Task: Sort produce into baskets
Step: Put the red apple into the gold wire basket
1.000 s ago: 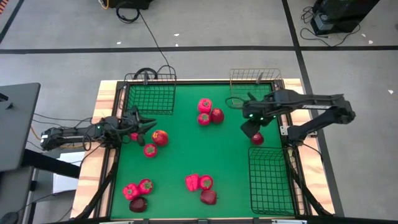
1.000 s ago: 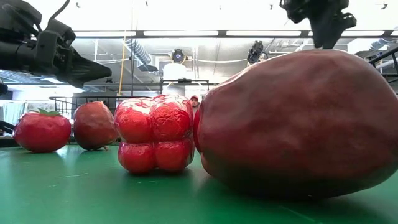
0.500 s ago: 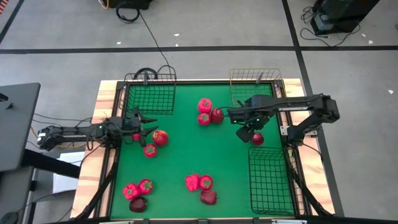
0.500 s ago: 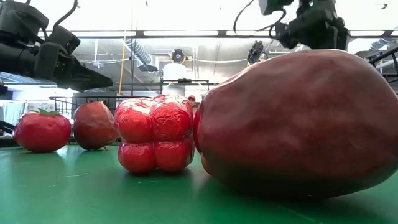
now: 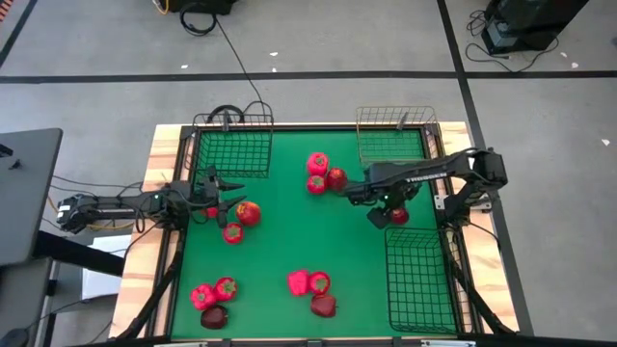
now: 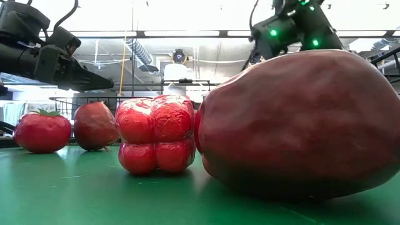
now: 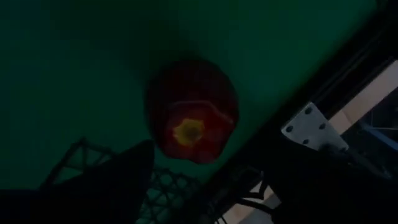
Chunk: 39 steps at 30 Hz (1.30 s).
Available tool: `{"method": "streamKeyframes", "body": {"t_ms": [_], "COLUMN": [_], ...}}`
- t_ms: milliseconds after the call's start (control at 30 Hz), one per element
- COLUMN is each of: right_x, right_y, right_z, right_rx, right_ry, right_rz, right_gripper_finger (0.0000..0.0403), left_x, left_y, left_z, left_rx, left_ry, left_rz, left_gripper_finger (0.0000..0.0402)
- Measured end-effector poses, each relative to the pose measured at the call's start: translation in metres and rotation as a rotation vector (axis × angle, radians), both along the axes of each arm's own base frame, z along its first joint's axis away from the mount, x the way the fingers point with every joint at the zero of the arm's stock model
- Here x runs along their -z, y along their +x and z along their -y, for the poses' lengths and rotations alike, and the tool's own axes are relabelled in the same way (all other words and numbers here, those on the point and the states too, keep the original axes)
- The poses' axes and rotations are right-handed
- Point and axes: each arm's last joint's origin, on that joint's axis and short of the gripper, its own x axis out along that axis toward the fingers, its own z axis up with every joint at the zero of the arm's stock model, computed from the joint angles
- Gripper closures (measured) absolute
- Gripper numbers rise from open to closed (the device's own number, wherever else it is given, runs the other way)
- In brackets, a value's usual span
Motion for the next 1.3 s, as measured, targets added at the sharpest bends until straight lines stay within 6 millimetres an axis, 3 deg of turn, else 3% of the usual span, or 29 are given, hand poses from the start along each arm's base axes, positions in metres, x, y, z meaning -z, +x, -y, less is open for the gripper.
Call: {"method": "streamKeyframes", "body": {"t_ms": [233,600,800,1033,1300], "right_x": [0.019,0.054,0.065,0.059,0.018], "right_y": [-0.005,-0.029,-0.034,-0.034,-0.011], "right_z": [-0.001,-0.003,-0.004,-0.004,0.004], "right_rx": [0.011,0.041,0.046,0.033,-0.078], "right_ry": [0.010,0.050,0.099,0.098,-0.047], "right_rz": [0.116,0.026,0.038,0.011,0.045], "right_gripper_finger": [0.0044,0.0048,0.0079,0.0134,0.0100], "left_x": [0.000,0.000,0.001,0.001,0.000], "left_y": [0.000,0.000,0.000,0.000,0.000], "left_z": [0.000,0.000,0.000,0.000,-0.001], "left_rx": [-0.004,-0.012,-0.013,-0.016,-0.037], "left_ry": [0.000,-0.001,-0.003,-0.002,-0.001], "left_rz": [-0.002,-0.003,-0.008,-0.007,0.005], "left_gripper_finger": [0.0236,0.0235,0.0235,0.0235,0.0235]}}
